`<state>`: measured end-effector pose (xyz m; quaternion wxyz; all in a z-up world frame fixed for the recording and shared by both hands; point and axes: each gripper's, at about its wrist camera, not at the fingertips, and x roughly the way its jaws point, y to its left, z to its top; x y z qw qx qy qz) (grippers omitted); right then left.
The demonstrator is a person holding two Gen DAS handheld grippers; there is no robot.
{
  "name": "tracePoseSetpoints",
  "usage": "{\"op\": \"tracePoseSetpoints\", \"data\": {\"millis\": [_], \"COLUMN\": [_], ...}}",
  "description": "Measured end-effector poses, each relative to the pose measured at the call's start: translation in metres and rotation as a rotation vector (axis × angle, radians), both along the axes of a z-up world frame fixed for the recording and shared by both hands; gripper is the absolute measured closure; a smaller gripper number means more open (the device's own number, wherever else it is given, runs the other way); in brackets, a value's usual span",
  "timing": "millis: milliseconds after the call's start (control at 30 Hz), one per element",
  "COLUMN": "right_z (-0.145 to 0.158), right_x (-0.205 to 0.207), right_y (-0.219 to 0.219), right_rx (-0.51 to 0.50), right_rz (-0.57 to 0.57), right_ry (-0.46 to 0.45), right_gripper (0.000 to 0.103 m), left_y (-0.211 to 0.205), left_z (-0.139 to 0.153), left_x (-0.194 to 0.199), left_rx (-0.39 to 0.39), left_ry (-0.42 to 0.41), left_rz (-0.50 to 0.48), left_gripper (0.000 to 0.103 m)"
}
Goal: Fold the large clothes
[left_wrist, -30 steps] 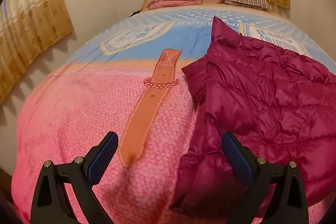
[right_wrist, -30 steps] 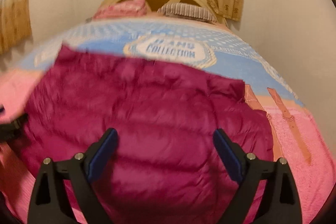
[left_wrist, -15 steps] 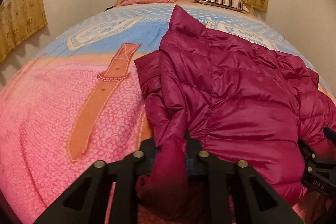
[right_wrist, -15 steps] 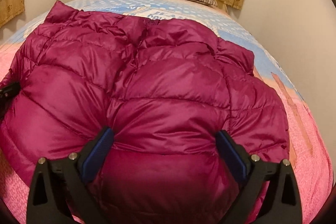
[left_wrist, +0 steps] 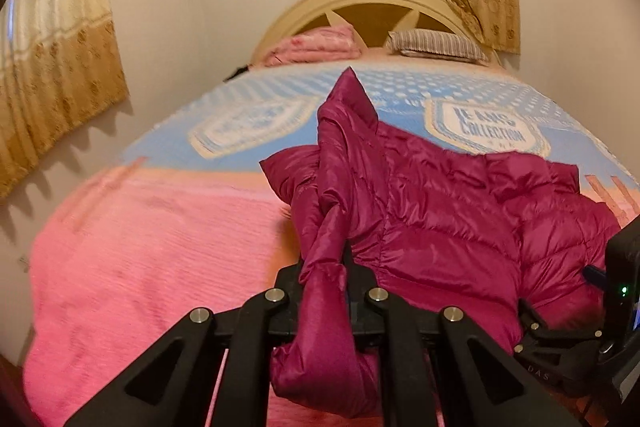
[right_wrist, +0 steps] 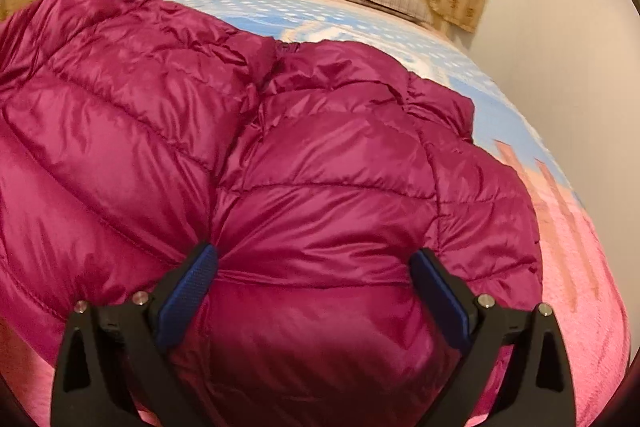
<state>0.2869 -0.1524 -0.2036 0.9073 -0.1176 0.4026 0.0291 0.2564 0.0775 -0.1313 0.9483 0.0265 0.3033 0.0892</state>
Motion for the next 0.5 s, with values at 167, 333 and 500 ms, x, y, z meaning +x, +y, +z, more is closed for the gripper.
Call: {"op": "tracePoseSetpoints", "data": {"millis": [167,333,500], "right_z": [0.019,0.032,0.036], "right_x": [-0.009,0.001,0.01], "right_y": [-0.004,-0.049,-0.113], "right_rx": [0.038,0.064,0.097], "right_rz": [0.069,0.006,-0.114], "right_ry": [-0.009,-0.026,-0.026], "right_gripper": [0.005,0.005,0.004], "left_y": [0.004,-0.031,-0.095], "left_z": [0.018,0.036,0.052], "left_x": [-0.005,-0.001,0.004], "left_rx": [0.055,0.113,0.178], "left_ry": [-0.032,-0.081,-0.131], "left_rz": [0.005,-0.048,-0.165], "left_gripper": [0.093,0.093,0.093]}}
